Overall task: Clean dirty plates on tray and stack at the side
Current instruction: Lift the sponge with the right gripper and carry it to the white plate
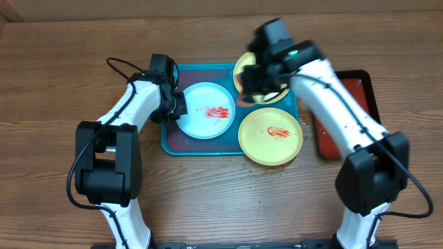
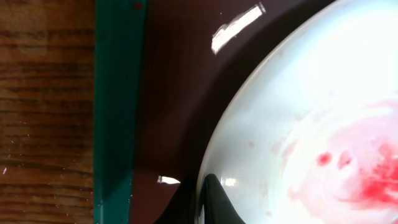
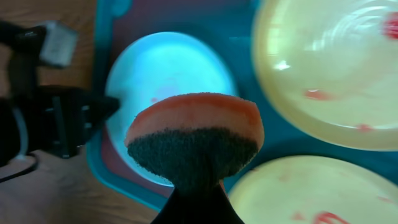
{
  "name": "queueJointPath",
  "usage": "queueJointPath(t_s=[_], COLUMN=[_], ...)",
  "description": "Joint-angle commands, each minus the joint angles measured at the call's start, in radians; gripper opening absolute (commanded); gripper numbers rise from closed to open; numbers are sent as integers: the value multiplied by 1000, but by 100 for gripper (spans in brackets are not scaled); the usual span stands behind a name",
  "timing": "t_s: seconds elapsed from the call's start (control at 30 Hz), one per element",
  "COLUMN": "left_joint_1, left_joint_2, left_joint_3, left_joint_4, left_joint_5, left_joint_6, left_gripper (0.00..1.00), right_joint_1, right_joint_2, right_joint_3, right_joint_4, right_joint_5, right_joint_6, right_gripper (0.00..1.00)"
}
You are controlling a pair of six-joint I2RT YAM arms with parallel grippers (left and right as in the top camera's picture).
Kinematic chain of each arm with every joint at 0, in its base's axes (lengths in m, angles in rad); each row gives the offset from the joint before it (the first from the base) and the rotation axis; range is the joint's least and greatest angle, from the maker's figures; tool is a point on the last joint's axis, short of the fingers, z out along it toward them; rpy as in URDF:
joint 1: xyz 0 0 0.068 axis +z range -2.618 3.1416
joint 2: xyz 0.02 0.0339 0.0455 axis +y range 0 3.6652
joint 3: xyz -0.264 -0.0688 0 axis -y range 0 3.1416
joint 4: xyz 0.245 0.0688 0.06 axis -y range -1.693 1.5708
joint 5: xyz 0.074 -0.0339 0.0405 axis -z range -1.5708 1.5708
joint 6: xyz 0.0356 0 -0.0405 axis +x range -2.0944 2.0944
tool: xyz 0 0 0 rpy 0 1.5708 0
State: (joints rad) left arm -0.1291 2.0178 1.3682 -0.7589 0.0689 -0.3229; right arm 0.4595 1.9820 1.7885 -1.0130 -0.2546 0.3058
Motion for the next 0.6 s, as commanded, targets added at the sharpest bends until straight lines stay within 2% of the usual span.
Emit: queueJointPath(t_s=[0.0,0.3,0.57], left_joint_1=[-2,-2,-2], left_joint_2=[23,23,23], left_joint_3=[-23,-23,-23], left_joint_4=[-15,-15,-14], left_joint_5=[19,37,36], left_joint_6=[-7,-6,-6], left_gripper=[4,4,5], right_joint_1=[53,147,148], right_joint_2=[64,190,279], right_joint_3=[27,27,26], right_joint_4=[49,121,165], right_joint_5=[0,251,288], right_joint_6=[67,85,92], right_gripper=[4,4,4])
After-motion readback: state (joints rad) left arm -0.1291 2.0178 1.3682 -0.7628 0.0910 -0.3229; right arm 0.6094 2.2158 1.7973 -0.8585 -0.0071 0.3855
